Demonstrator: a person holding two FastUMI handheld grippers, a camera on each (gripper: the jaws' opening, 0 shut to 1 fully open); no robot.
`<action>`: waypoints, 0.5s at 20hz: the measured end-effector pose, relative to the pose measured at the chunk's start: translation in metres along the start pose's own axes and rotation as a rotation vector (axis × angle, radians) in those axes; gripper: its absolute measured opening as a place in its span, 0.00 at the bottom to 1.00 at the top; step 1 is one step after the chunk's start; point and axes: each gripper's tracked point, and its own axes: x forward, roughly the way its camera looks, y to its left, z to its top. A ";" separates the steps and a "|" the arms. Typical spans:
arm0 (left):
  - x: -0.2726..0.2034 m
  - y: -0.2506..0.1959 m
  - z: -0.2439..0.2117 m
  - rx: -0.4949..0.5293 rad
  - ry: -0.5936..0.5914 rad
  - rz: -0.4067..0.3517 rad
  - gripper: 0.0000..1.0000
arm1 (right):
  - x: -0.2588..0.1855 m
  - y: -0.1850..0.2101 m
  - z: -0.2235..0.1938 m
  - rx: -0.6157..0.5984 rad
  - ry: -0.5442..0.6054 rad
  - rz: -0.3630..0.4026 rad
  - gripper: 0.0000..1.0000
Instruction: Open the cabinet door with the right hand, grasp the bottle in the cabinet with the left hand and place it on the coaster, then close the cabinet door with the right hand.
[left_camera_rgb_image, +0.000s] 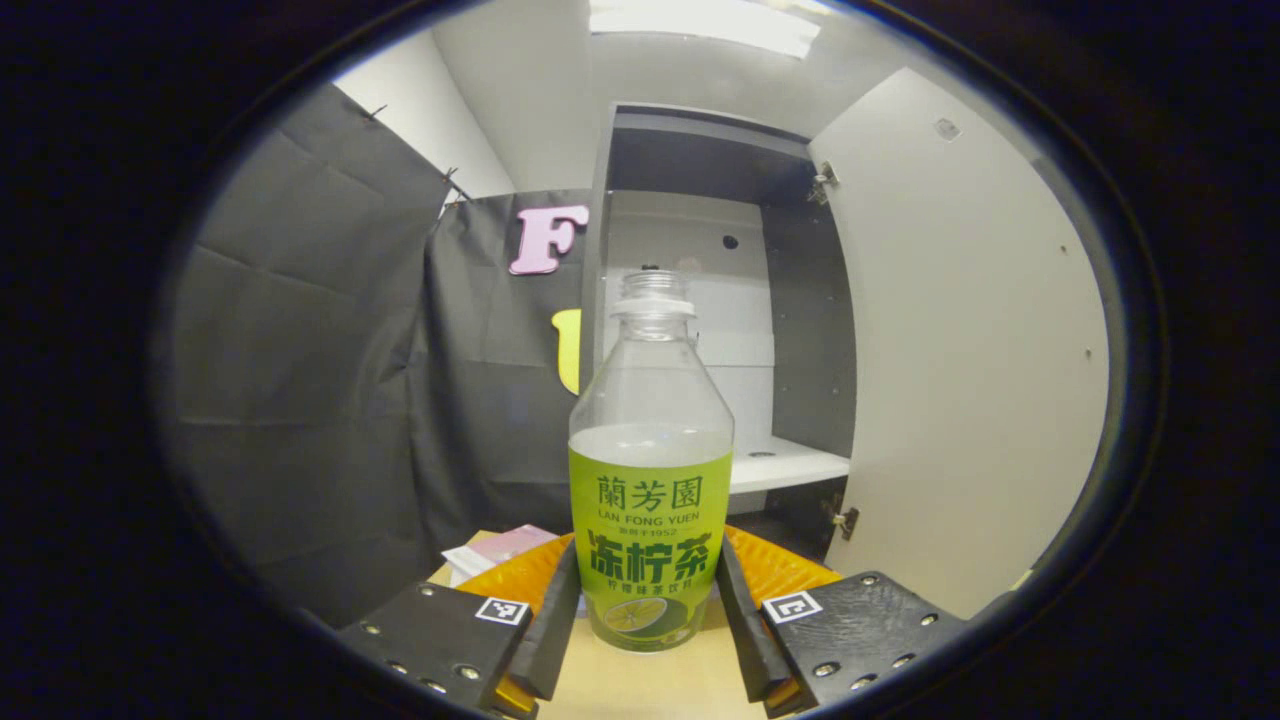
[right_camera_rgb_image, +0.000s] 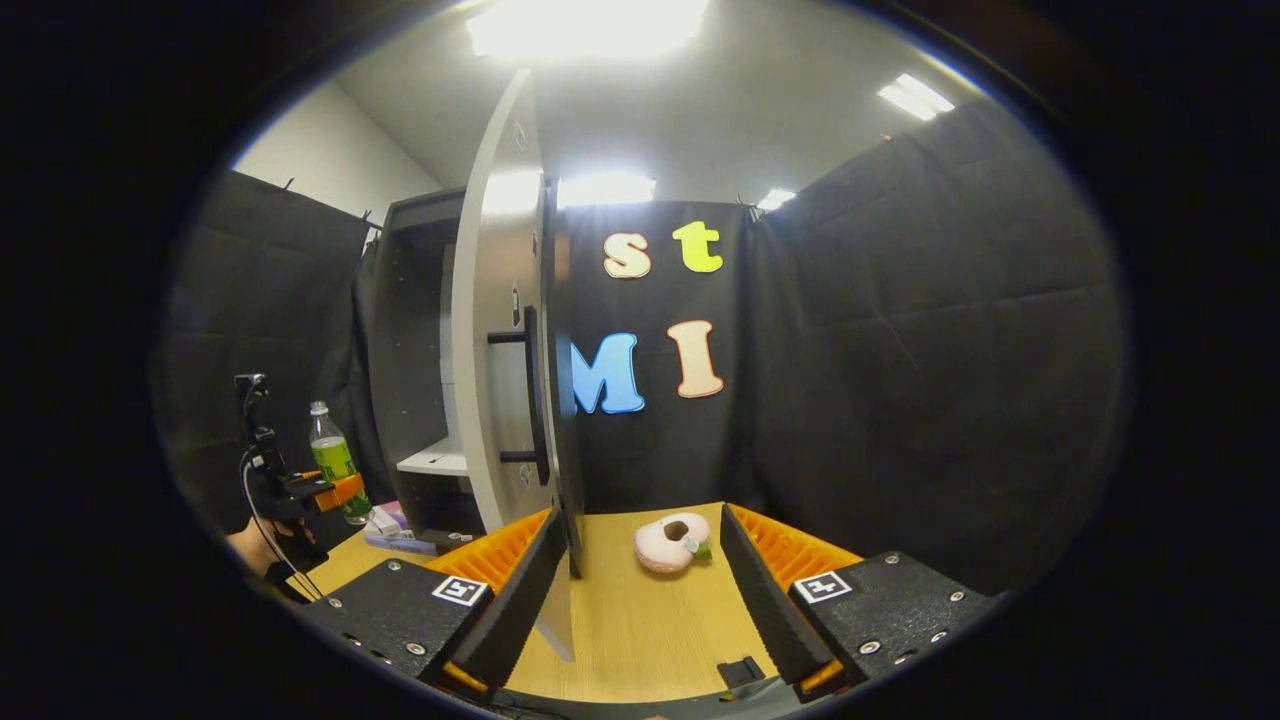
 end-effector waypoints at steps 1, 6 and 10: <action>-0.006 0.002 -0.007 -0.009 0.000 0.007 0.69 | -0.001 0.000 -0.002 -0.005 0.005 0.008 0.95; -0.030 0.009 -0.060 -0.039 0.048 0.042 0.74 | -0.009 -0.002 -0.008 -0.026 0.025 0.033 0.95; -0.048 0.009 -0.101 -0.050 0.069 0.058 0.70 | -0.011 -0.010 -0.013 -0.039 0.038 0.028 0.95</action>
